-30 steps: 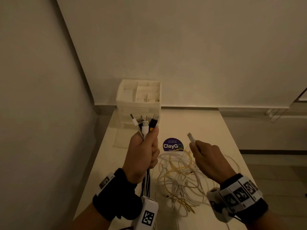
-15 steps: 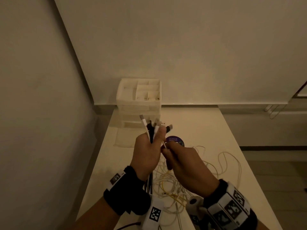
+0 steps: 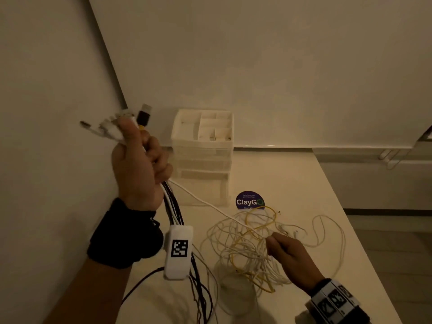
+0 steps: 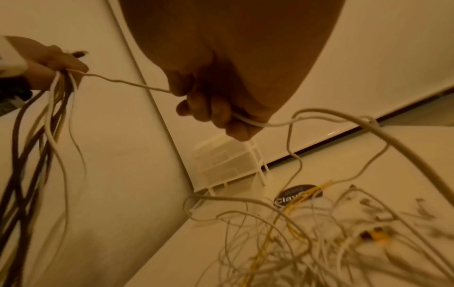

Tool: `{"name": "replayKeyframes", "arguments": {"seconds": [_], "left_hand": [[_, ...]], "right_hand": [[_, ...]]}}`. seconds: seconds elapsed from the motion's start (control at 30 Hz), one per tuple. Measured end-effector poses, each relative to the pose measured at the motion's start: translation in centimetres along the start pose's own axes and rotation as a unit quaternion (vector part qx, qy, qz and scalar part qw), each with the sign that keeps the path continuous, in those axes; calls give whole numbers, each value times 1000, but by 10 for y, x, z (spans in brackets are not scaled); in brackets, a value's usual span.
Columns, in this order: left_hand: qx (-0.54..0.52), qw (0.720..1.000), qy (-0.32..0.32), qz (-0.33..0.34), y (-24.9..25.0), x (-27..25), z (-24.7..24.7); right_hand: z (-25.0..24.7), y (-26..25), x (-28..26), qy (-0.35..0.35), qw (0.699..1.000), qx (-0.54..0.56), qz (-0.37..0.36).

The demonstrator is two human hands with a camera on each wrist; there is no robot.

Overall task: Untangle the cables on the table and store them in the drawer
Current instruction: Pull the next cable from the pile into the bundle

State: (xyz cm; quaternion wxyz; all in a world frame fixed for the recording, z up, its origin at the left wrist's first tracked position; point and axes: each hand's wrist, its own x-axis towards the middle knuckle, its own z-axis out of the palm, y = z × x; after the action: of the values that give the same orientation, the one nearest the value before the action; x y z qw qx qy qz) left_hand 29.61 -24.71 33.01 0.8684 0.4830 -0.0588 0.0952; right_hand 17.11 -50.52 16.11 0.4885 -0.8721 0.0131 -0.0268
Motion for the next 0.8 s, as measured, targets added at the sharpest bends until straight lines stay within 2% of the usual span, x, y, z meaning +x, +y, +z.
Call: {"name": "replayKeyframes", "arguments": {"seconds": [0.1,0.2,0.3,0.37,0.47,0.63,0.73,0.8], "left_hand": [[96,993,-59,-19,-6,-14,3],[208,962,-160,-75,-28,-37,11],[299,919,-251,-59,-54,-59,25],[330,899,-283,-54,-71,-69,33],[346,895,-276,-53,-84,-69,38],[392,889,-235,29,-79,-57,39],[389,900,-187,66,-67,-50,41],[354,922,-134,81,-57,-38,37]], "right_hand": [[-4,-12,6,46,999,21,14],[-12,-44,15,78,995,59,5],[-19,-79,21,55,984,169,-8],[-25,-96,26,33,965,260,-9],[-34,-104,31,7,953,303,-8],[-40,-91,25,-46,960,271,-47],[-39,-80,24,-33,965,255,-54],[-38,-68,22,-25,968,247,-44]]}}
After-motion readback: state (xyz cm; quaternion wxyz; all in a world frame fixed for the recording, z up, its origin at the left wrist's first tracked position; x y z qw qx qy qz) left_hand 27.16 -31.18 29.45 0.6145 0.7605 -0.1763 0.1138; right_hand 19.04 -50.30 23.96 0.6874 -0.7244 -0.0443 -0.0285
